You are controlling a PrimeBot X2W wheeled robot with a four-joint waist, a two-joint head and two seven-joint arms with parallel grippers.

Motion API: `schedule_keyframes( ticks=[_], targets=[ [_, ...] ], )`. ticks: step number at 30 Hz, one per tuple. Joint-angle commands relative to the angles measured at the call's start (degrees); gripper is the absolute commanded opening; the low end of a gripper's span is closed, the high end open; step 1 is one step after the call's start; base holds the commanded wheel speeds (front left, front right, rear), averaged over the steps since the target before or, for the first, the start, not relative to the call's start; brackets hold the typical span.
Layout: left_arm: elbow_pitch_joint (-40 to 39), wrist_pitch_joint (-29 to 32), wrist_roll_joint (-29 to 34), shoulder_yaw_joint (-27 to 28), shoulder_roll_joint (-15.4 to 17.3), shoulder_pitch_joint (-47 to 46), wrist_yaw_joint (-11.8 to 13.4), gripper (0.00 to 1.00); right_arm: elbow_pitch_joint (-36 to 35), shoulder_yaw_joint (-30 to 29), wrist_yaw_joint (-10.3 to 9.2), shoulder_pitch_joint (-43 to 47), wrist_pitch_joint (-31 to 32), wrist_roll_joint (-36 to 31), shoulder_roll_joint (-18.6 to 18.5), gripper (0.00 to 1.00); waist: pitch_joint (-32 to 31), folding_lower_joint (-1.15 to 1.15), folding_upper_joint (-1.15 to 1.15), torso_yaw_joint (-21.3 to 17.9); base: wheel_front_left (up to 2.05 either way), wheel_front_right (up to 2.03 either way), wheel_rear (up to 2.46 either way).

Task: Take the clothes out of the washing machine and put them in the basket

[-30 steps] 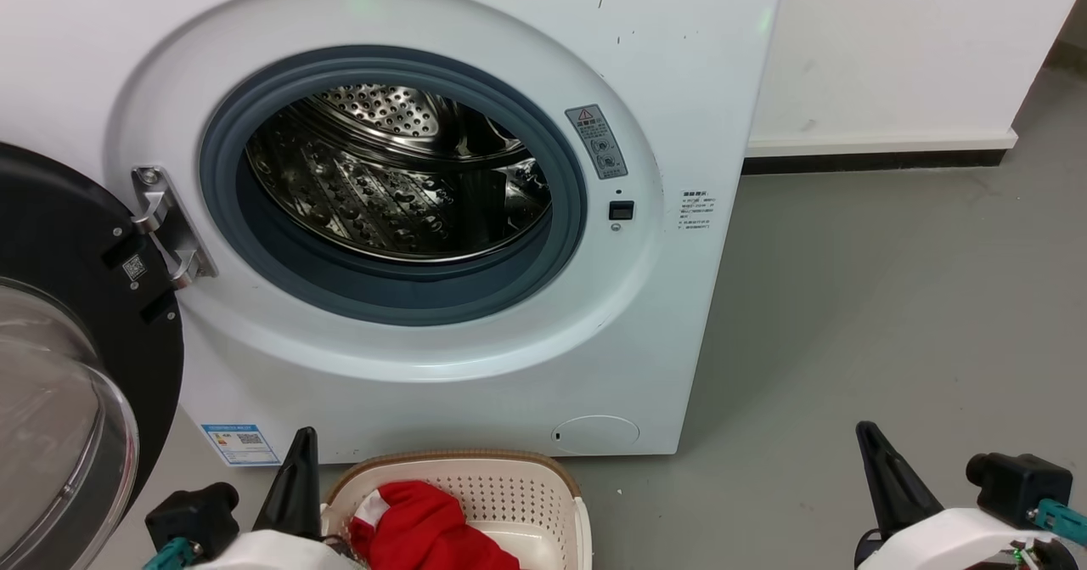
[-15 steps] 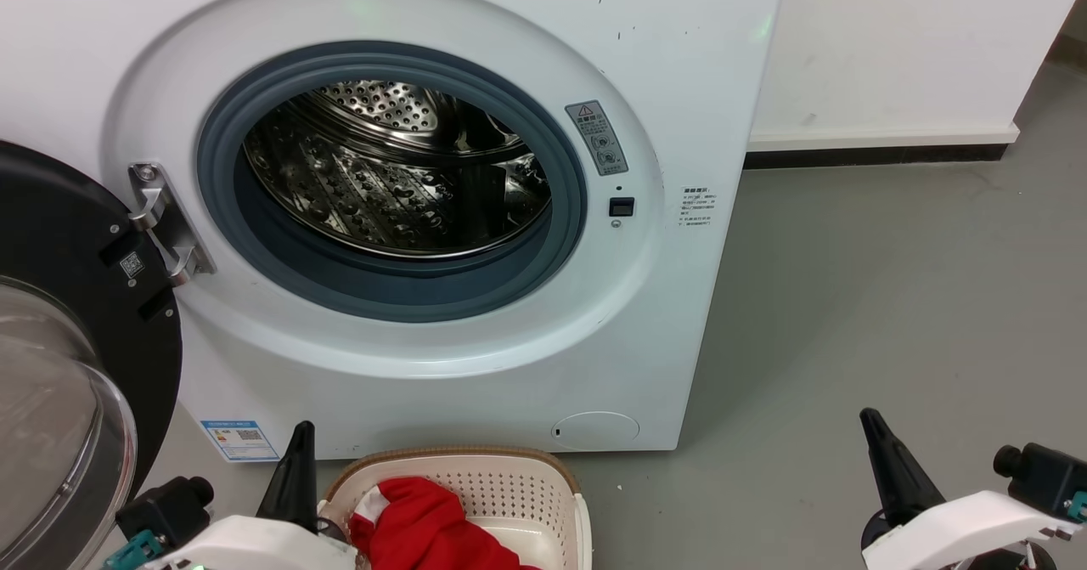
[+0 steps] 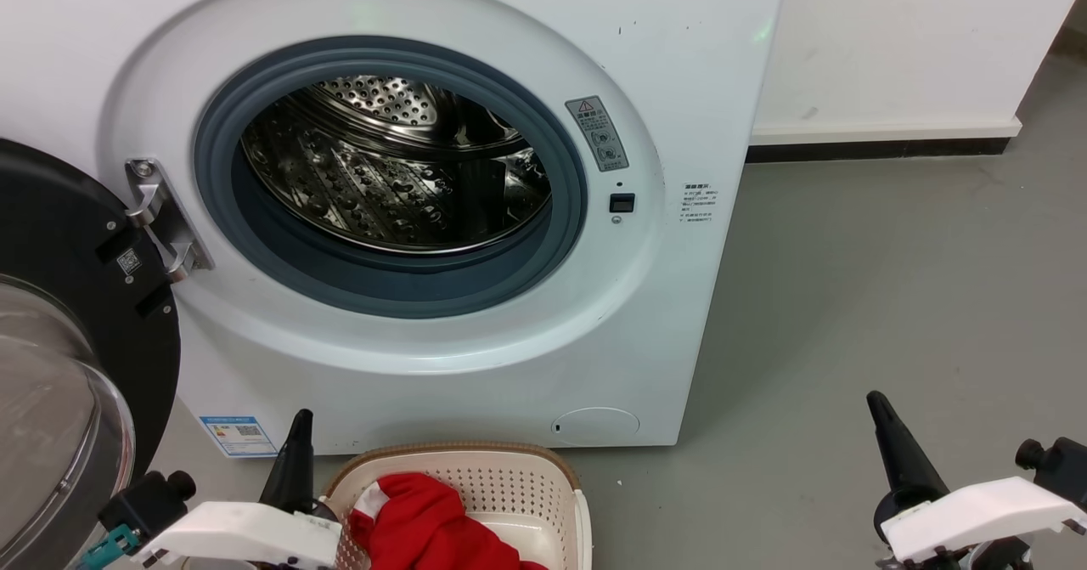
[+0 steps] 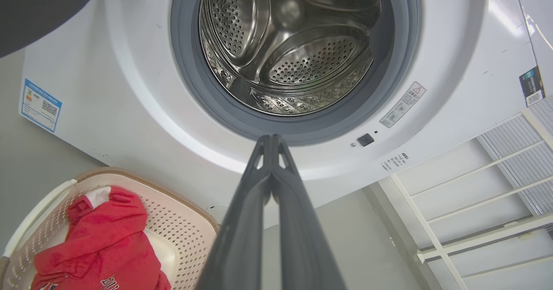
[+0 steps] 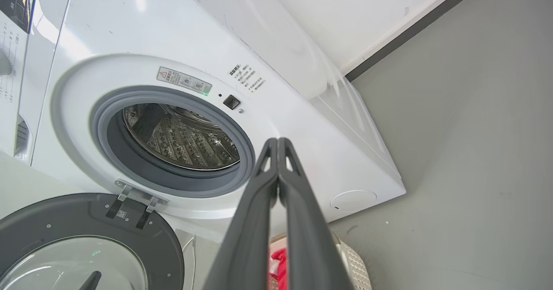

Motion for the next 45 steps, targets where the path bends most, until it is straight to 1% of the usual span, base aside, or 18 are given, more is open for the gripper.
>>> schedule_keyframes(
  ticks=[1, 23, 45],
  targets=[
    [-0.3, 0.2, -1.4, 0.4, 0.0, -1.8, -0.3, 0.0, -0.2, -0.2, 0.0, -2.1, 0.1, 1.6, -0.3, 0.0, 0.0, 0.0, 0.0, 0.0, 0.0, 0.0, 0.0],
    [2.0, 2.8, -16.1, 1.7, -0.4, -4.0, -1.4, 0.0, 2.7, -1.2, -0.01, -4.3, 0.5, 17.0, -0.3, 0.0, 0.8, 0.0, 0.0, 0.0, 0.0, 0.0, 0.0],
    [3.9, 4.7, -27.7, 2.8, -0.8, -6.0, -2.2, 0.0, 5.1, -2.1, -0.02, -6.3, 1.0, 29.1, -0.2, 0.0, 1.5, 0.0, 0.0, 0.0, 0.0, 0.0, 0.0]
  ],
)
